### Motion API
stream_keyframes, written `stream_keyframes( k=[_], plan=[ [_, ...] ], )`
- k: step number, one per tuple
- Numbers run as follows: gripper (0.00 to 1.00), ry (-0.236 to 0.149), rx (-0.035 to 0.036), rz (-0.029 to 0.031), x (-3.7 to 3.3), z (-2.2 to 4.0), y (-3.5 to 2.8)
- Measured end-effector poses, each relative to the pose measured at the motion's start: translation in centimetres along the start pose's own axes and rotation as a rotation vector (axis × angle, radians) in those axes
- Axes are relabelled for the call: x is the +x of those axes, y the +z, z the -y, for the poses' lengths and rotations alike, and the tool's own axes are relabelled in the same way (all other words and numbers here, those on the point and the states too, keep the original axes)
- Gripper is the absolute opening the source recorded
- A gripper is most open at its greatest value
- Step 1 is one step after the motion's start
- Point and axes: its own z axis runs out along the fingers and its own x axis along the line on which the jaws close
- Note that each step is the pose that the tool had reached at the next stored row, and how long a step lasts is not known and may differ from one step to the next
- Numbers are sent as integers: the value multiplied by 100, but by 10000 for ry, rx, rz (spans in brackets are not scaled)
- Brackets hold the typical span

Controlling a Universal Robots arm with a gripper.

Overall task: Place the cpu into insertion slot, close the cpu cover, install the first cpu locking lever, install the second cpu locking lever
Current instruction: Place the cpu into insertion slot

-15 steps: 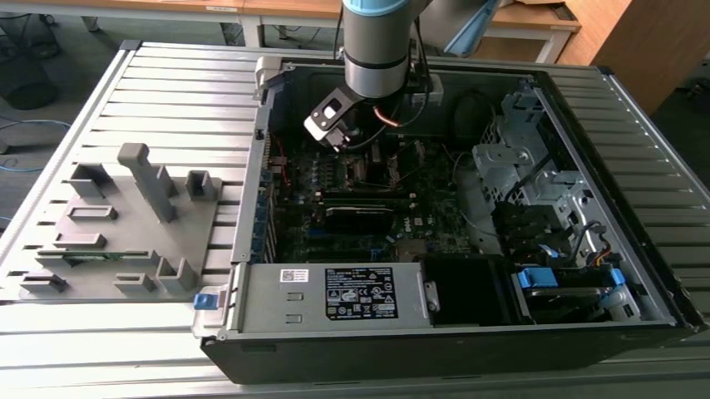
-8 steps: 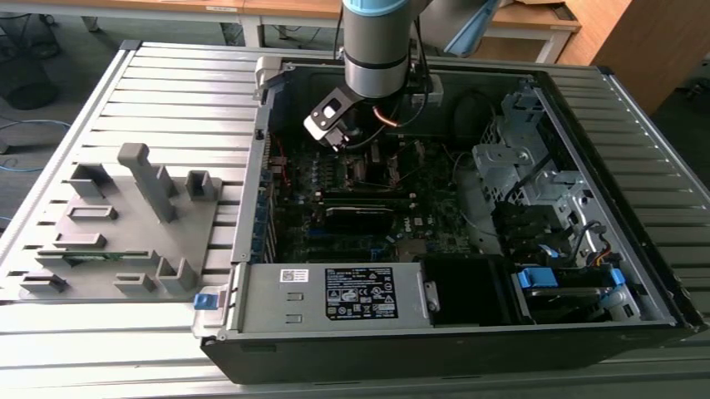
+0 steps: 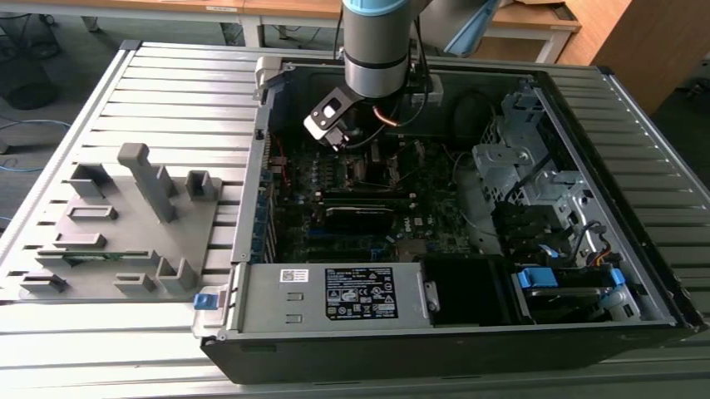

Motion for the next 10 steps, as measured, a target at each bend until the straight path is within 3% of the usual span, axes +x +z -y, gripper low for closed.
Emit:
stream_keyframes(
  k=[10],
  plan=[
    [54, -89, 2, -6, 0, -4, 3]
  ],
)
